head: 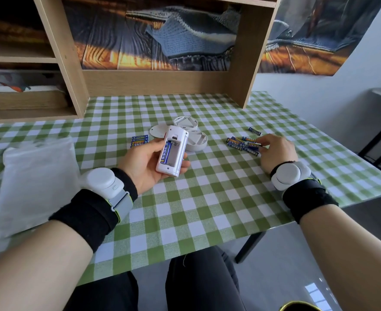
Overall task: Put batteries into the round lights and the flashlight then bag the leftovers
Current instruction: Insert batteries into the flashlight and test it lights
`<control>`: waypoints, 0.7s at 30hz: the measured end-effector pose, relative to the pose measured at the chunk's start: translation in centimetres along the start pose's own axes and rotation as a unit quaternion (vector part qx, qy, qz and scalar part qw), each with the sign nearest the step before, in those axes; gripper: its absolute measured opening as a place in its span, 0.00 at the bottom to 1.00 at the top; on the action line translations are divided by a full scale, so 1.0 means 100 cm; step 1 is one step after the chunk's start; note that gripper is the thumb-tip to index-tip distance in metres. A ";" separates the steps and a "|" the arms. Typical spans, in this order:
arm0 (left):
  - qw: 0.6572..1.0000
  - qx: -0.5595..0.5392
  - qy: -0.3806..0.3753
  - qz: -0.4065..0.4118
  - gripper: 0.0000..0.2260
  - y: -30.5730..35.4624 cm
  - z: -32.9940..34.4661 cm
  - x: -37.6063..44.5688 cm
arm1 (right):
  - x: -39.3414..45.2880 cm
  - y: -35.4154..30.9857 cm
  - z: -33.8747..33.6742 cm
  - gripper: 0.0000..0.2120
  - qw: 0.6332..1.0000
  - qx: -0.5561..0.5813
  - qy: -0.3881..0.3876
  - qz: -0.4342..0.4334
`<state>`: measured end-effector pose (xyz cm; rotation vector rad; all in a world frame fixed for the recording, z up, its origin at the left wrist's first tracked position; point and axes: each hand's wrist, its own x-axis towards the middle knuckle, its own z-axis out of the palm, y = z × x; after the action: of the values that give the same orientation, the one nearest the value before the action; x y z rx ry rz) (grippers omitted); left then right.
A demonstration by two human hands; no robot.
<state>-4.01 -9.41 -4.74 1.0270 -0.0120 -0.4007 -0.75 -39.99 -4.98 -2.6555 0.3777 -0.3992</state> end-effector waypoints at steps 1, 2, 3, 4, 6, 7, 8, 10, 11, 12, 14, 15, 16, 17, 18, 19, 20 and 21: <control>1.000 0.000 0.001 -0.001 0.17 0.000 0.000 0.000 | 0.000 0.000 0.000 0.15 1.000 -0.007 -0.003 -0.004; 1.000 0.000 0.002 -0.001 0.17 0.000 0.000 0.000 | 0.000 0.001 0.001 0.15 1.000 -0.015 -0.003 -0.006; 1.000 -0.002 0.001 -0.002 0.17 -0.001 -0.001 0.001 | 0.001 0.001 0.001 0.15 1.000 -0.022 -0.003 -0.007; 1.000 -0.003 0.001 -0.002 0.17 -0.001 -0.001 0.001 | 0.001 0.000 0.001 0.15 0.999 -0.031 -0.006 -0.007; 1.000 -0.004 0.000 -0.002 0.17 0.000 0.000 0.001 | 0.001 0.000 0.000 0.15 0.998 -0.053 -0.015 -0.012; 1.000 -0.004 0.001 -0.002 0.17 -0.001 0.000 0.001 | 0.001 0.000 0.000 0.16 0.998 -0.062 -0.019 -0.015; 1.000 -0.004 0.001 -0.002 0.17 0.000 -0.001 0.001 | 0.000 -0.001 -0.001 0.16 0.997 -0.067 -0.022 -0.016; 1.000 -0.005 0.000 -0.001 0.17 -0.001 -0.001 0.001 | -0.001 -0.003 -0.001 0.16 0.997 -0.071 -0.020 -0.017; 1.000 -0.005 0.000 0.000 0.17 -0.001 -0.001 0.000 | -0.002 -0.004 -0.002 0.16 0.997 -0.070 -0.012 -0.019; 1.000 -0.006 -0.001 0.000 0.17 0.000 -0.002 0.000 | -0.003 -0.007 -0.003 0.15 0.998 -0.063 0.000 -0.023; 1.000 -0.006 -0.002 0.003 0.17 0.000 -0.002 0.000 | -0.005 -0.013 -0.004 0.16 0.999 -0.025 0.031 -0.030; 1.000 -0.007 0.000 0.004 0.17 0.001 -0.003 0.000 | -0.006 -0.020 -0.004 0.17 0.999 0.007 0.039 -0.035; 1.000 -0.009 0.002 0.004 0.17 0.001 -0.002 0.000 | -0.007 -0.027 -0.005 0.17 0.998 0.041 0.038 -0.041; 1.000 -0.012 0.005 0.006 0.16 0.001 -0.003 0.000 | -0.009 -0.037 -0.004 0.17 0.995 0.082 0.028 -0.048; 1.000 -0.013 0.007 0.008 0.17 0.001 -0.003 0.000 | -0.013 -0.049 -0.003 0.18 0.991 0.124 0.010 -0.053; 1.000 -0.013 0.009 0.011 0.17 0.002 -0.004 0.000 | -0.019 -0.063 -0.002 0.18 0.985 0.165 -0.012 -0.057; 1.000 -0.016 0.011 0.010 0.16 0.001 -0.002 0.000 | -0.027 -0.074 -0.002 0.18 0.978 0.195 -0.033 -0.066; 1.000 -0.021 0.013 0.009 0.16 0.001 -0.001 -0.001 | -0.035 -0.087 0.000 0.17 0.971 0.219 -0.052 -0.082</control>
<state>-4.03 -9.27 -4.70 0.9890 0.0100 -0.3688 -2.25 -31.34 -1.85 -2.2666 0.0281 -0.3444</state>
